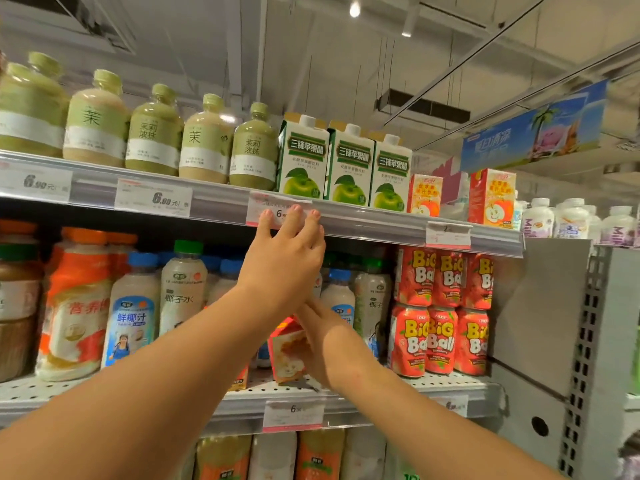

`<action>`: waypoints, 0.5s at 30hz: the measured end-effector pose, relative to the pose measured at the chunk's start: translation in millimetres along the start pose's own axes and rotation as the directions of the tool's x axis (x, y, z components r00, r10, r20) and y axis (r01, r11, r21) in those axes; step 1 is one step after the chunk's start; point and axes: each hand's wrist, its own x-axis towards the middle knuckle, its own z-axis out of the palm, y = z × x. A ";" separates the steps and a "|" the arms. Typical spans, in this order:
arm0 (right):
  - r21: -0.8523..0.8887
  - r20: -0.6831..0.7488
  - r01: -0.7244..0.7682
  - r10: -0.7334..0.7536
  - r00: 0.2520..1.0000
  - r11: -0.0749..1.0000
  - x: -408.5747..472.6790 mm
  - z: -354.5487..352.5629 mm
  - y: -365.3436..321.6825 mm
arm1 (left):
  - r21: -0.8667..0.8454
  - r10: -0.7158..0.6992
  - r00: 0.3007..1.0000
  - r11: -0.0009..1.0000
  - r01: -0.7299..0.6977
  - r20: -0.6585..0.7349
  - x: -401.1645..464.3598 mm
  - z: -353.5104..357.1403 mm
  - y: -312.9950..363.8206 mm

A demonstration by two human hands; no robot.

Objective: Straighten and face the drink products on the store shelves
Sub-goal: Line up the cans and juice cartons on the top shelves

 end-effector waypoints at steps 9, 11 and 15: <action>-0.138 -0.105 0.202 -0.218 0.970 0.969 -70.4 -101.4 71.8 | 0.068 0.136 0.990 0.989 -0.133 -0.037 39.5 -21.0 43.9; -0.156 -0.120 0.209 -0.228 0.966 0.965 -81.5 -122.1 93.6 | 0.053 0.149 0.989 0.988 -0.147 -0.024 56.0 -19.8 65.0; -0.180 -0.179 0.198 -0.230 0.956 0.964 -92.0 -168.4 134.4 | 0.073 0.081 0.996 0.994 -0.083 0.038 79.8 -14.9 101.4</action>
